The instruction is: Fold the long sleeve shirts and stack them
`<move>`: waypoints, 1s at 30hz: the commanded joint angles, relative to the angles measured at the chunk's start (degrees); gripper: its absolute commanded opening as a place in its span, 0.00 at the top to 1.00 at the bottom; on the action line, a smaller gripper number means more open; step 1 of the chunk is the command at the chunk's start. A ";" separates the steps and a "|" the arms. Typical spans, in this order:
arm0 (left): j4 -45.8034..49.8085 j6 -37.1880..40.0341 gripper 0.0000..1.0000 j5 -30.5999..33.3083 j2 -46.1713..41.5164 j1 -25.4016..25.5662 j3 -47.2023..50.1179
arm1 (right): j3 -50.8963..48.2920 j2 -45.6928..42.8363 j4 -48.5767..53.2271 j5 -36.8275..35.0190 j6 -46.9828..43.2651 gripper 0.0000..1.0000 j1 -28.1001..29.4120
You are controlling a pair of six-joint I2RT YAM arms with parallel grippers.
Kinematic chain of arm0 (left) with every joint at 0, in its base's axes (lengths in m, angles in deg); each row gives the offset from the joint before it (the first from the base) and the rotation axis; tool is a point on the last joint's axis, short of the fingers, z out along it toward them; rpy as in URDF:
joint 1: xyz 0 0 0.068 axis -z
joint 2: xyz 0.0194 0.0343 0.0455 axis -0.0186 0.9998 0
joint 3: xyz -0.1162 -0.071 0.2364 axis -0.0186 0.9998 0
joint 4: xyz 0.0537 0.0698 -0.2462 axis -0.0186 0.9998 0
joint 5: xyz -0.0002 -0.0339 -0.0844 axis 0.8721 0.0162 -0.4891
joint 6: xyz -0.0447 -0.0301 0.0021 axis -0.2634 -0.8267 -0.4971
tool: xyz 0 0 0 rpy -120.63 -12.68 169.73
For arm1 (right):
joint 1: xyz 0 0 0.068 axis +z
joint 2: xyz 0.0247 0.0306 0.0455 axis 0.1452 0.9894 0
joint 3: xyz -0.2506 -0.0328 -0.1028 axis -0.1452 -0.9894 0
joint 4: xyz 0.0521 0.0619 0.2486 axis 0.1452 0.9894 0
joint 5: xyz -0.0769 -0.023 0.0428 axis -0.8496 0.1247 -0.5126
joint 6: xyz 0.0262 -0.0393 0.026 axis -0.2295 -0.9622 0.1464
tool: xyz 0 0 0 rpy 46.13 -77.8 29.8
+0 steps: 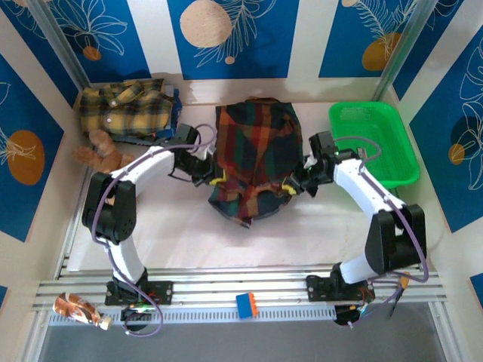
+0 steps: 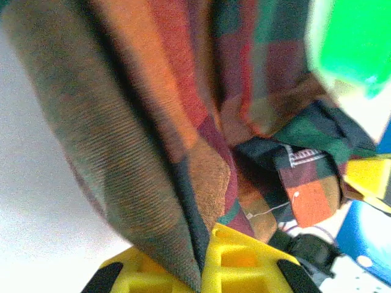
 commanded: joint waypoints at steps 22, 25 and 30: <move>-10.66 -13.23 0.98 0.65 26.36 -6.67 -24.31 | 47.28 43.95 11.70 6.88 -12.32 0.99 -11.23; -12.04 -14.51 0.96 0.86 27.54 -6.73 -24.55 | 49.66 46.71 11.54 8.10 -11.98 0.97 -10.97; -13.31 -16.44 0.67 0.57 30.30 -6.71 -26.90 | 53.41 50.35 12.00 8.35 -10.84 0.75 -10.37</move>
